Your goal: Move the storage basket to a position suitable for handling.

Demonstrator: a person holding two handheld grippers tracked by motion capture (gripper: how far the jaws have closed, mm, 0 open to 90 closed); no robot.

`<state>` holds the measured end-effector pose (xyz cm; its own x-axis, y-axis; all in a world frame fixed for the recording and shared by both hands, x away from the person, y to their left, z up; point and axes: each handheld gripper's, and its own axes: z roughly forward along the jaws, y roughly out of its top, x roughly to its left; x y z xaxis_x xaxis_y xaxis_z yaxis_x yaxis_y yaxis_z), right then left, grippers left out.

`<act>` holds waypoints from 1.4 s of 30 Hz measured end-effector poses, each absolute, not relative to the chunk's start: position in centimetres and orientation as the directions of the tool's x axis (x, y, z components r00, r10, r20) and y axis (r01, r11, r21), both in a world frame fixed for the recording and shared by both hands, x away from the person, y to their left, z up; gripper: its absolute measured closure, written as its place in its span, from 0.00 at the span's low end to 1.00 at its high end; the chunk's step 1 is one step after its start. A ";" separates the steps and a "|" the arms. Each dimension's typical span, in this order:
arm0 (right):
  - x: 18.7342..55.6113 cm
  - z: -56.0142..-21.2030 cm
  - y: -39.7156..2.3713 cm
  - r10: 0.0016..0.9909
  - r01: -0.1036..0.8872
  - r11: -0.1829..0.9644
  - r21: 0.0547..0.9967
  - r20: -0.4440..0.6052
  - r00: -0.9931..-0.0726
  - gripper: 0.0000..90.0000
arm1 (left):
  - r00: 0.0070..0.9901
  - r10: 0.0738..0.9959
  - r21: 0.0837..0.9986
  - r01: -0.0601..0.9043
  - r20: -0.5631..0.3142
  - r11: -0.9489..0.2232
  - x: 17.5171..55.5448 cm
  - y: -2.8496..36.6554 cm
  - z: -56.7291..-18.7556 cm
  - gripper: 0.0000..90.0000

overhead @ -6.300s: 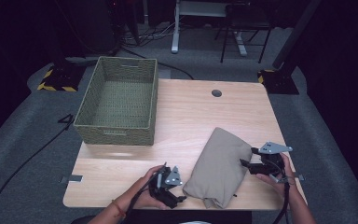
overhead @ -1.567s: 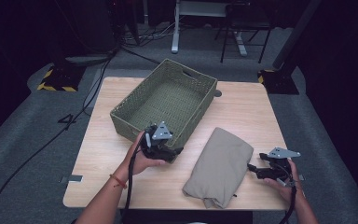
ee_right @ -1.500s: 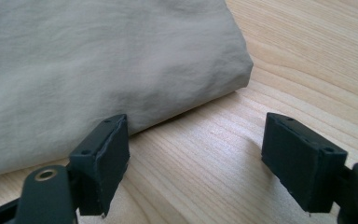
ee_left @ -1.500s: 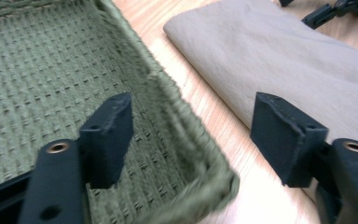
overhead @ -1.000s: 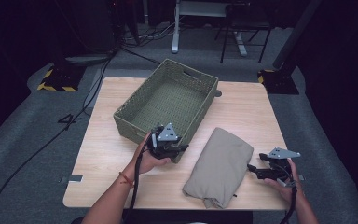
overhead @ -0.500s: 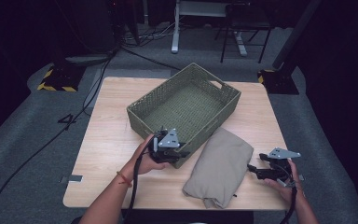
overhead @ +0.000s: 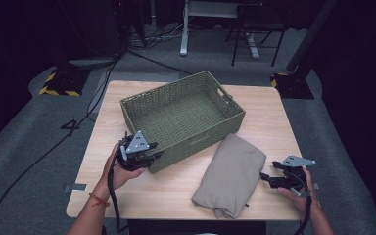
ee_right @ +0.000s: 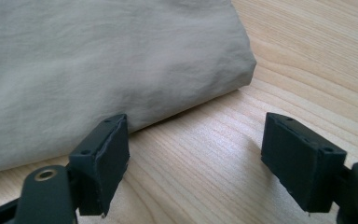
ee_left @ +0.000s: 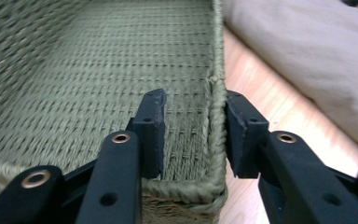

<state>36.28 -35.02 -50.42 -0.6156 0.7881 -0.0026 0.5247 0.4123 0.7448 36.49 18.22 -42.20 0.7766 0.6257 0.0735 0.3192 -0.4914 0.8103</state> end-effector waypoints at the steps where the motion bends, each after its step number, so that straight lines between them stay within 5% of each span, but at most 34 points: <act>1: 36.3 -50.4 -35.0 0.788 0.525 0.412 0.745 -0.002 -0.615 0.26 | 0.772 0.632 0.811 0.327 0.067 -0.485 36.5 18.5 -42.2 0.67; 11: 36.3 -50.4 -35.0 0.788 0.525 0.413 0.744 -0.003 -0.616 0.26 | 0.793 0.608 0.793 0.348 0.036 -0.500 37.7 17.2 -41.5 0.49; 14: 36.3 -50.4 -35.0 0.788 0.525 0.412 0.745 -0.003 -0.615 0.26 | 0.790 0.607 0.774 0.331 0.084 -0.539 38.1 16.0 -41.9 0.52; 17: 36.3 -50.4 -35.0 0.788 0.525 0.412 0.745 -0.003 -0.615 0.26 | 0.799 0.599 0.780 0.341 0.055 -0.525 38.5 16.1 -41.8 0.70; 22: 36.3 -50.4 -35.0 0.788 0.524 0.413 0.745 -0.003 -0.616 0.26 | 0.807 0.582 0.750 0.324 0.098 -0.576 38.9 14.7 -41.7 0.73; 28: 36.3 -50.4 -35.0 0.788 0.525 0.412 0.745 -0.002 -0.615 0.26 | 0.878 0.475 0.769 0.264 0.059 -0.582 39.4 13.2 -41.8 0.90; 42: 36.3 -50.4 -35.0 0.788 0.524 0.412 0.745 -0.003 -0.616 0.26 | 0.936 0.350 0.763 0.193 0.046 -0.617 42.8 9.1 -41.6 0.90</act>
<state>36.28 -35.03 -50.42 -0.6159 0.7878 -0.0027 0.5242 0.4125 0.7450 42.76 9.09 -41.57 0.9358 0.3496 0.0458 0.1933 -0.6173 0.7626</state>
